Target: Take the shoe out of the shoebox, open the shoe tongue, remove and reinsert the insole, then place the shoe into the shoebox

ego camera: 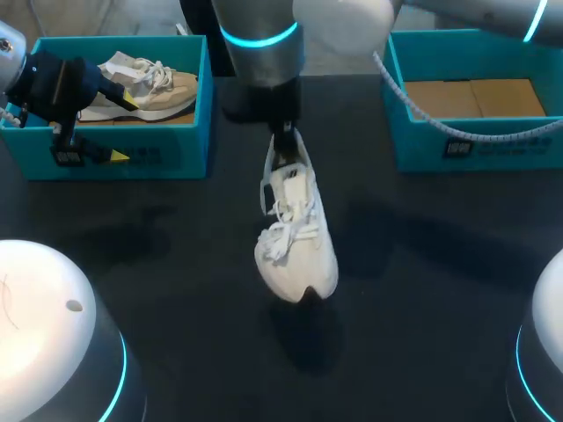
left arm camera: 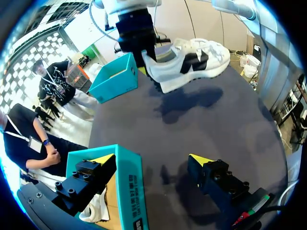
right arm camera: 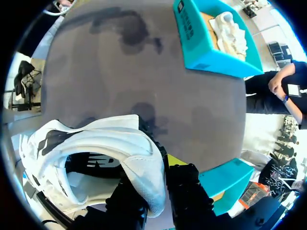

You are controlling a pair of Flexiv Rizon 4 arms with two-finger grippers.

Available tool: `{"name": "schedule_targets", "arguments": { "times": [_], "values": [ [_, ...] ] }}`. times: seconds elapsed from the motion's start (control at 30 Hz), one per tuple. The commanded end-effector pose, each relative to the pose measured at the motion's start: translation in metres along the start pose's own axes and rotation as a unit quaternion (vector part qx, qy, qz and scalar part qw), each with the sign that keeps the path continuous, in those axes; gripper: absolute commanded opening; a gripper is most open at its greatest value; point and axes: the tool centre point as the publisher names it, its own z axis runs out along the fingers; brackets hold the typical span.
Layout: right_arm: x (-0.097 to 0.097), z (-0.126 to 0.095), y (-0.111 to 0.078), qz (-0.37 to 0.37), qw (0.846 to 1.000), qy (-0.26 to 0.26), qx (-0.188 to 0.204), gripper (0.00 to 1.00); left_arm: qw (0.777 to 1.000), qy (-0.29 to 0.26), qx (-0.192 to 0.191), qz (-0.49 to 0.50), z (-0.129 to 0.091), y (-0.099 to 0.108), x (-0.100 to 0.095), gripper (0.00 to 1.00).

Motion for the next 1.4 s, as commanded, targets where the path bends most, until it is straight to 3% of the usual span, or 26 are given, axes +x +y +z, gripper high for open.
{"name": "schedule_targets", "arguments": {
  "times": [0.03, 0.27, 1.17, 1.4],
  "values": [
    [-0.006, -0.038, -0.008, -0.005, 1.0, -0.002, 0.006, 0.0, 1.0, 0.0, -0.001, 0.0, -0.001, 0.0, 0.001, 1.0],
    [-0.012, -0.056, -0.014, -0.005, 1.0, -0.01, 0.013, 0.0, 1.0, 0.0, -0.001, 0.0, -0.001, 0.0, 0.001, 1.0],
    [-0.012, -0.056, -0.014, -0.005, 1.0, -0.01, 0.013, 0.0, 1.0, 0.0, -0.001, 0.0, -0.001, 0.0, 0.001, 1.0],
    [-0.033, -0.048, -0.053, -0.016, 1.0, -0.019, 0.007, 0.0, 1.0, 0.0, -0.001, 0.0, -0.001, 0.0, 0.001, 1.0]
  ]
}}
